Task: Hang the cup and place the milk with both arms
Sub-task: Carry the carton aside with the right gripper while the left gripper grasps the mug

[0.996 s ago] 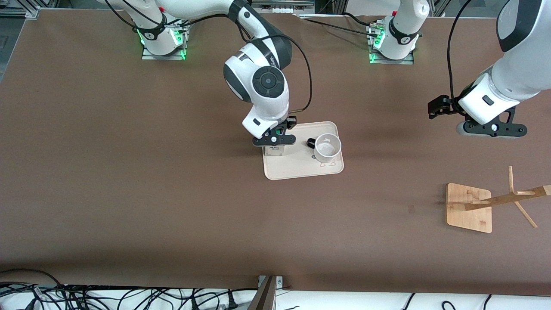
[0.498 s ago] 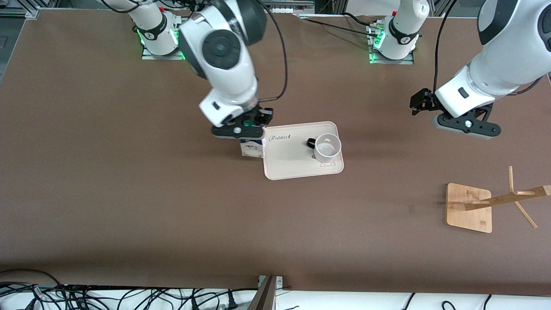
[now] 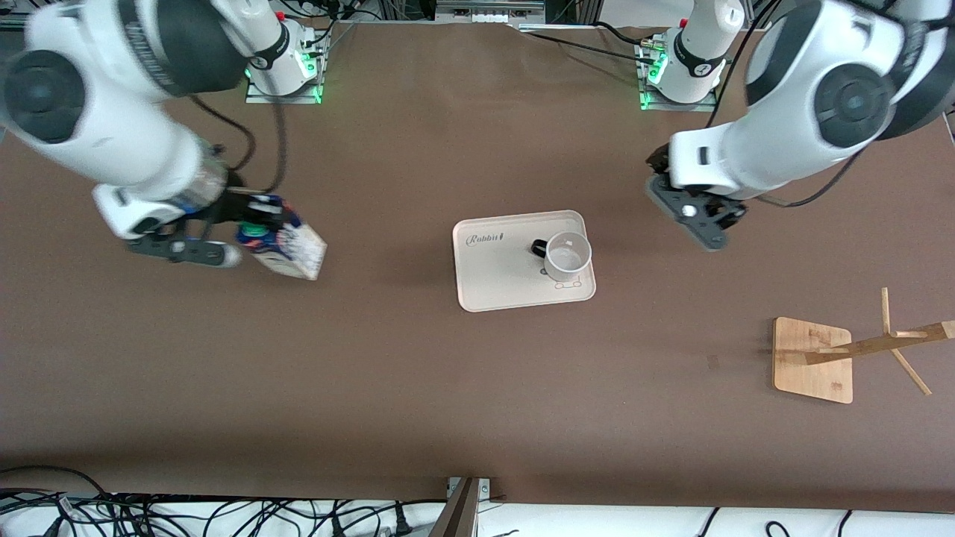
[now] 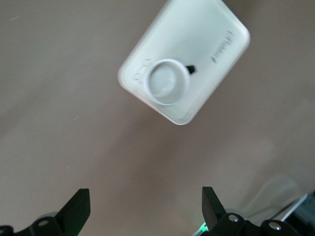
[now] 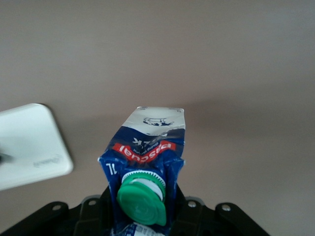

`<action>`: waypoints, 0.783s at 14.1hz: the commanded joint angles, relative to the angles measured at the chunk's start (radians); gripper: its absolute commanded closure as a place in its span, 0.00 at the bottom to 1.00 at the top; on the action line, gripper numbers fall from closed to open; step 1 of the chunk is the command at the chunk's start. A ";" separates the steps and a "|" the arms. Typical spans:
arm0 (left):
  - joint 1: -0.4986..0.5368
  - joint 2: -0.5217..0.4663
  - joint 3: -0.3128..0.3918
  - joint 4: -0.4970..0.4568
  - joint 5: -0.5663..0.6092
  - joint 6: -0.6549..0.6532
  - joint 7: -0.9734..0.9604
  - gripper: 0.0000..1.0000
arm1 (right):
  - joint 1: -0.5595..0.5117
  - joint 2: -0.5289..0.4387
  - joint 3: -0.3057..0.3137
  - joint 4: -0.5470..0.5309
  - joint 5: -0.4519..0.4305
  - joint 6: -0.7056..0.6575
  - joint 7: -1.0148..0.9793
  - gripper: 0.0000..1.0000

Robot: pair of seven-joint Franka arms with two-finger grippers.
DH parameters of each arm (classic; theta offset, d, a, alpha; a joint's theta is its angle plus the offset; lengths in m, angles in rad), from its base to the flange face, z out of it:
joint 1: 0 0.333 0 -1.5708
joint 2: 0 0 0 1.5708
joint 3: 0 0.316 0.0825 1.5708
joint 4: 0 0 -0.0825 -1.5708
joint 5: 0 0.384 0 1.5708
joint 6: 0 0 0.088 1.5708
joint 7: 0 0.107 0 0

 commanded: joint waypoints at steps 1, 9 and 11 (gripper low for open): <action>-0.080 0.079 -0.062 0.027 0.082 0.042 0.137 0.00 | -0.074 -0.073 0.021 -0.046 -0.037 -0.041 -0.185 0.57; -0.240 0.243 -0.070 -0.117 0.332 0.294 0.171 0.00 | -0.215 -0.142 0.025 -0.194 -0.059 -0.102 -0.597 0.57; -0.235 0.224 -0.071 -0.217 0.332 0.407 0.178 0.00 | -0.219 -0.141 0.025 -0.237 -0.062 -0.096 -0.595 0.57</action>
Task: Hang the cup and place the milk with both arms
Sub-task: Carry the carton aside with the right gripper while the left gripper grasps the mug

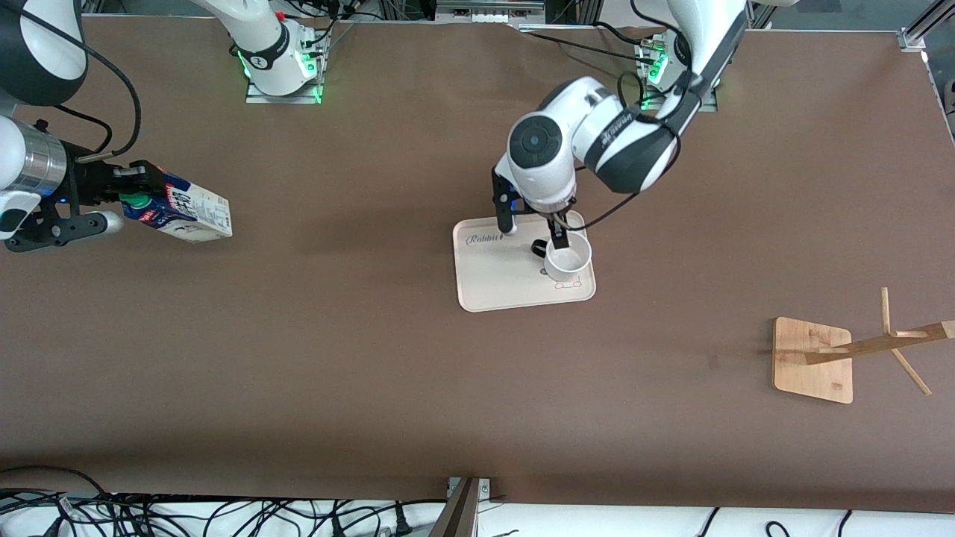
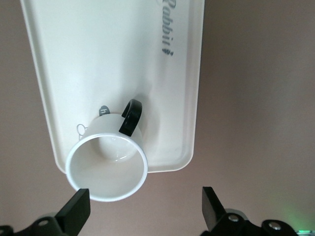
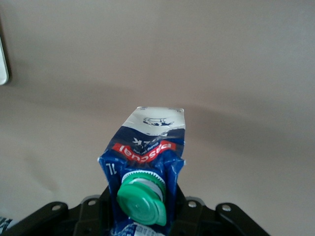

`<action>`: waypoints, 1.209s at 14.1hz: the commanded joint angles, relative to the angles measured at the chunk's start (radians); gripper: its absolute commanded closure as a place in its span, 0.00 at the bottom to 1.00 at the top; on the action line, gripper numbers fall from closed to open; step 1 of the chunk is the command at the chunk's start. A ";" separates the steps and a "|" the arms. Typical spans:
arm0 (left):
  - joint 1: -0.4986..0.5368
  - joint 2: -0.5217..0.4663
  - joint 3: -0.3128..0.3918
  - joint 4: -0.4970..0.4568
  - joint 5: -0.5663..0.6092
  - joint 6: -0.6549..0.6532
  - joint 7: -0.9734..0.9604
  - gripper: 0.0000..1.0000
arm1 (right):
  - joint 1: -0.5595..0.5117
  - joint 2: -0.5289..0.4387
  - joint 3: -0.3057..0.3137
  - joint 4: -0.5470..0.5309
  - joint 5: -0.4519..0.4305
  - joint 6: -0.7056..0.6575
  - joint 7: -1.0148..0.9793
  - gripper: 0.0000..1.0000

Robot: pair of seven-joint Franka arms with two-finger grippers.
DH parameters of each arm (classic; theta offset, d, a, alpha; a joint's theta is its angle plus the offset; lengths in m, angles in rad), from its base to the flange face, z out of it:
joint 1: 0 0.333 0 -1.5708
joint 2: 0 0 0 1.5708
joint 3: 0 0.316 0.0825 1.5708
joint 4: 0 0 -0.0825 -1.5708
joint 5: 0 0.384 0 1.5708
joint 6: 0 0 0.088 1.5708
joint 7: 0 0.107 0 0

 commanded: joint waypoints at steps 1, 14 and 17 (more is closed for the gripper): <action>0.021 -0.043 -0.005 -0.142 0.015 0.152 0.035 0.00 | -0.015 -0.034 0.023 -0.096 -0.016 0.022 -0.012 0.57; 0.064 -0.040 -0.004 -0.300 0.098 0.417 0.074 0.90 | -0.012 -0.028 0.064 -0.429 -0.010 0.472 0.153 0.56; 0.086 -0.039 -0.005 -0.299 0.100 0.419 0.117 1.00 | -0.017 -0.026 0.070 -0.455 -0.007 0.493 0.161 0.56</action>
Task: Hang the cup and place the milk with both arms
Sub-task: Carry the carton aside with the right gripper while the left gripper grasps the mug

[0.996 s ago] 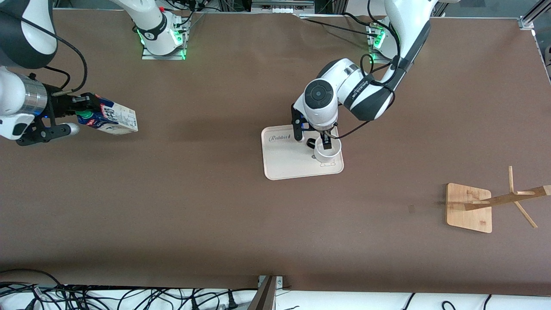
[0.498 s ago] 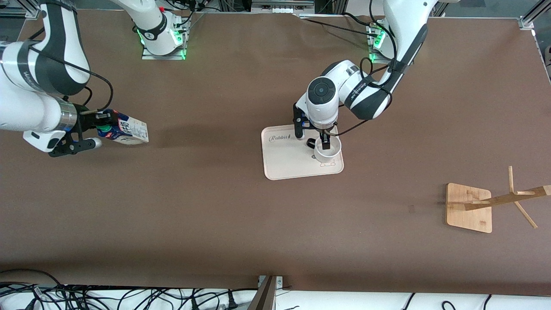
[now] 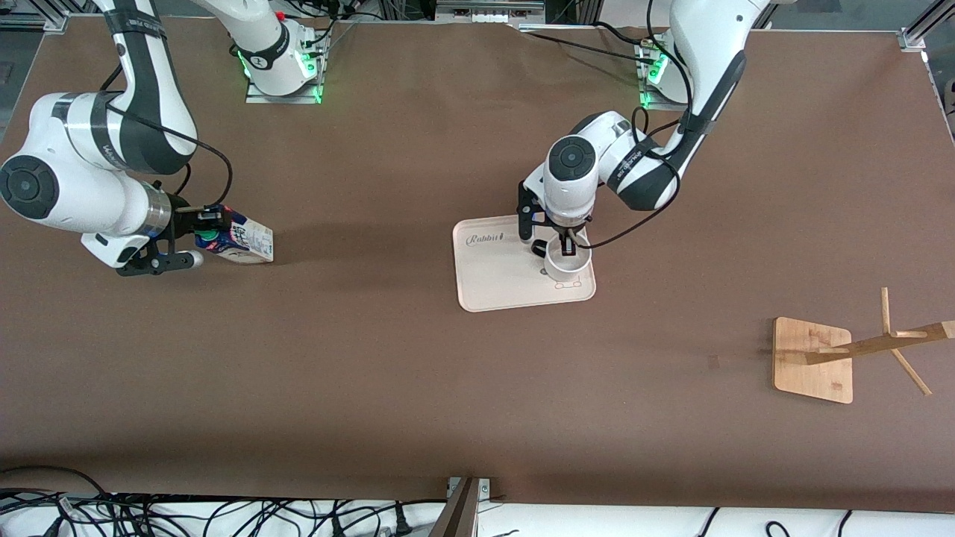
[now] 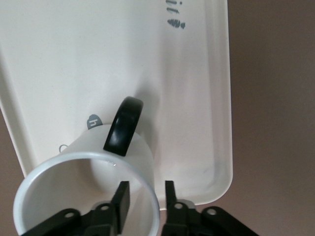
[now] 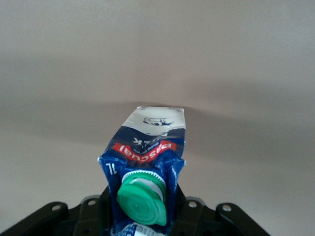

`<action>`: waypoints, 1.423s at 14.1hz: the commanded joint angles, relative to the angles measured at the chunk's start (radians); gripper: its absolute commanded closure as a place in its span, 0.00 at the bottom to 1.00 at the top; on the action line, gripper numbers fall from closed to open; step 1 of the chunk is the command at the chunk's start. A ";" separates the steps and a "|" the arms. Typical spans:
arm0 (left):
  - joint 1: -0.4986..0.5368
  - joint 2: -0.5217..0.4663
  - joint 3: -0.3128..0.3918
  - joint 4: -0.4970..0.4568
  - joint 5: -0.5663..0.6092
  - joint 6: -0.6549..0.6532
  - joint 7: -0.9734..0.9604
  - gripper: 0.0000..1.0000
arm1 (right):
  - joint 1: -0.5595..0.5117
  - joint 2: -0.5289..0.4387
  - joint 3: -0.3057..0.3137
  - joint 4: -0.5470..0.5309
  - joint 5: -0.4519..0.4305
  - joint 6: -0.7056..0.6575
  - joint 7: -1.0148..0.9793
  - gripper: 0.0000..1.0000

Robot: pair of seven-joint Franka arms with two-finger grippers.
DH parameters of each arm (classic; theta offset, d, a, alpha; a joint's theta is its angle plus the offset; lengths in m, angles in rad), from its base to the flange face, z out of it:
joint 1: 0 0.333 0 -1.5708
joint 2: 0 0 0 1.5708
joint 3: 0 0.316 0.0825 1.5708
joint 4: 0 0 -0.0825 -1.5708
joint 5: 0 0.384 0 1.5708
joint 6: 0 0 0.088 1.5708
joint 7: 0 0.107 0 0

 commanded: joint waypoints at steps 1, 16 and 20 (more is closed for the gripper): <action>0.017 -0.024 -0.007 -0.019 0.022 0.014 0.035 1.00 | -0.018 -0.028 0.013 -0.060 -0.006 0.046 0.022 0.56; 0.009 -0.178 -0.079 0.373 -0.108 -0.591 -0.556 1.00 | -0.058 0.000 0.015 -0.075 -0.005 0.053 0.025 0.00; 0.035 -0.171 -0.062 0.494 -0.105 -0.618 -0.615 1.00 | -0.059 -0.003 0.015 -0.046 -0.005 0.045 0.023 0.00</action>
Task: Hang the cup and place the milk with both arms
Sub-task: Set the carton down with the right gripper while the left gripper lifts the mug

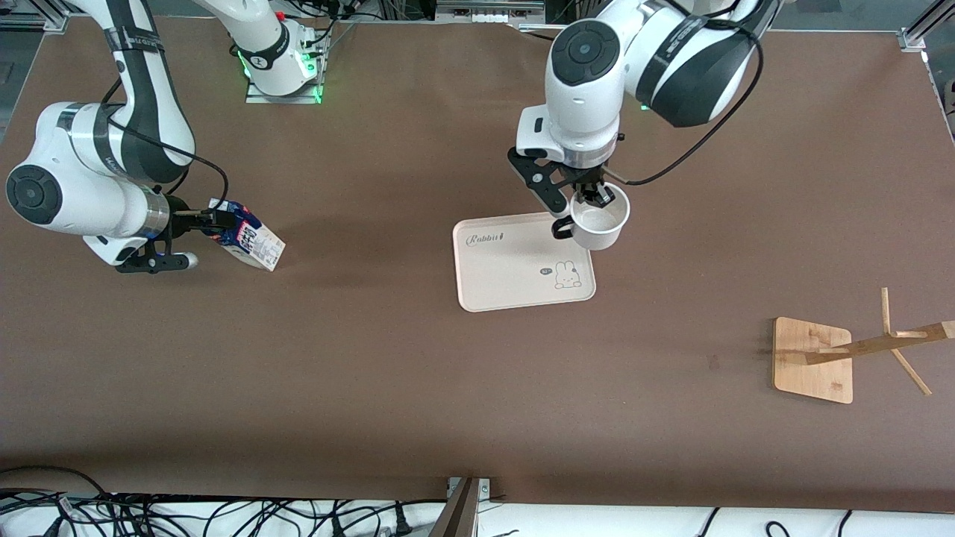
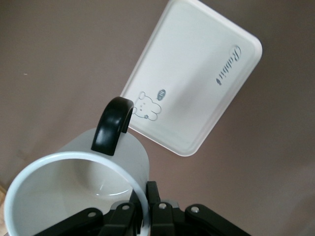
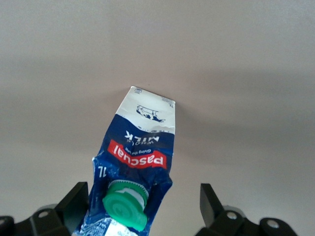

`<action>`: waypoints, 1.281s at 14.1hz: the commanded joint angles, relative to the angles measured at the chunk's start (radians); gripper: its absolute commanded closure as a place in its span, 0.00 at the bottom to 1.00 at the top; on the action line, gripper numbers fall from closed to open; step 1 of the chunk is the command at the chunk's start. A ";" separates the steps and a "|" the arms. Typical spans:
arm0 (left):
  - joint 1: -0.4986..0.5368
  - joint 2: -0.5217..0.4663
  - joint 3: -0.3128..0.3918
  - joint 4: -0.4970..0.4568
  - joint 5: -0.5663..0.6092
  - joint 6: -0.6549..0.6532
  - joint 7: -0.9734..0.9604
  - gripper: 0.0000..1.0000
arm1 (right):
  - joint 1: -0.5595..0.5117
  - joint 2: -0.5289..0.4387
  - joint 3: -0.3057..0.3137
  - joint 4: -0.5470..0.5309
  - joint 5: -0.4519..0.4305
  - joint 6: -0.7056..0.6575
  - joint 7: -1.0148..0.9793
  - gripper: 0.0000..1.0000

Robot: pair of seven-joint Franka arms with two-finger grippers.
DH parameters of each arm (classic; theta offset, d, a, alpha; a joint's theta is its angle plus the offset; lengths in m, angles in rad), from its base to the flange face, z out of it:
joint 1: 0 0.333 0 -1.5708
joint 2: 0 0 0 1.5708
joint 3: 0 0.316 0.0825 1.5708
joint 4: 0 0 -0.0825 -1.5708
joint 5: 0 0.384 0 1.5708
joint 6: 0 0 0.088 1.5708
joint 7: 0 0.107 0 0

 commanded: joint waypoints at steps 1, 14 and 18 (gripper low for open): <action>0.064 0.019 0.007 0.097 -0.015 -0.030 -0.051 1.00 | -0.013 -0.014 0.014 0.025 -0.006 -0.007 0.011 0.00; 0.455 0.038 0.009 0.130 -0.197 -0.151 -0.217 1.00 | -0.053 -0.060 0.010 0.408 -0.081 -0.381 0.005 0.00; 0.564 0.064 0.007 0.153 -0.191 -0.154 -0.203 1.00 | -0.081 -0.103 0.016 0.491 -0.098 -0.436 0.012 0.00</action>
